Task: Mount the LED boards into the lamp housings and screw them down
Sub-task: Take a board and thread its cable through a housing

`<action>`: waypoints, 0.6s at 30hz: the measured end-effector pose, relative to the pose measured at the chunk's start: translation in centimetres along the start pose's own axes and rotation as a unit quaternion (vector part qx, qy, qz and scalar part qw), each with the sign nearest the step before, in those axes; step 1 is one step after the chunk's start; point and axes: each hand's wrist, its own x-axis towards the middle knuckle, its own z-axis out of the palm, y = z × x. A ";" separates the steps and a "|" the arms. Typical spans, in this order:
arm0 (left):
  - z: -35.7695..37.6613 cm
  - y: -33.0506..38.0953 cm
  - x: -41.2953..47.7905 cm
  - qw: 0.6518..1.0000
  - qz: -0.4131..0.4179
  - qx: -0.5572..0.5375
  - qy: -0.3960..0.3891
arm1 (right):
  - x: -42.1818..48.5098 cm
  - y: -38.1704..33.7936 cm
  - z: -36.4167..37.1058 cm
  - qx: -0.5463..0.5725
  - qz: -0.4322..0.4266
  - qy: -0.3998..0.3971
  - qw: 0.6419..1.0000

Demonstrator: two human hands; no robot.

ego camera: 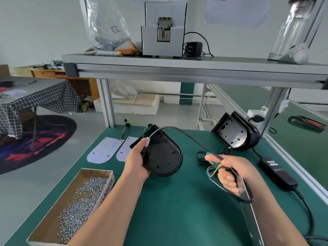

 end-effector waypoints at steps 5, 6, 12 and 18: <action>0.0 0.0 0.1 1.000 0.012 0.013 0.001 | -0.5 -0.3 0.2 -0.038 -0.033 -0.020 0.999; 0.0 -0.1 0.2 1.000 0.012 0.017 0.002 | -0.8 -0.2 0.2 -0.045 -0.053 -0.027 0.997; 0.3 -0.4 0.0 1.000 0.002 0.016 -0.013 | -2.5 0.3 0.8 -0.077 -0.184 -0.053 0.978; 0.2 -0.8 -0.2 0.999 -0.008 0.038 -0.004 | -1.8 1.8 3.6 -0.126 -0.324 0.079 0.934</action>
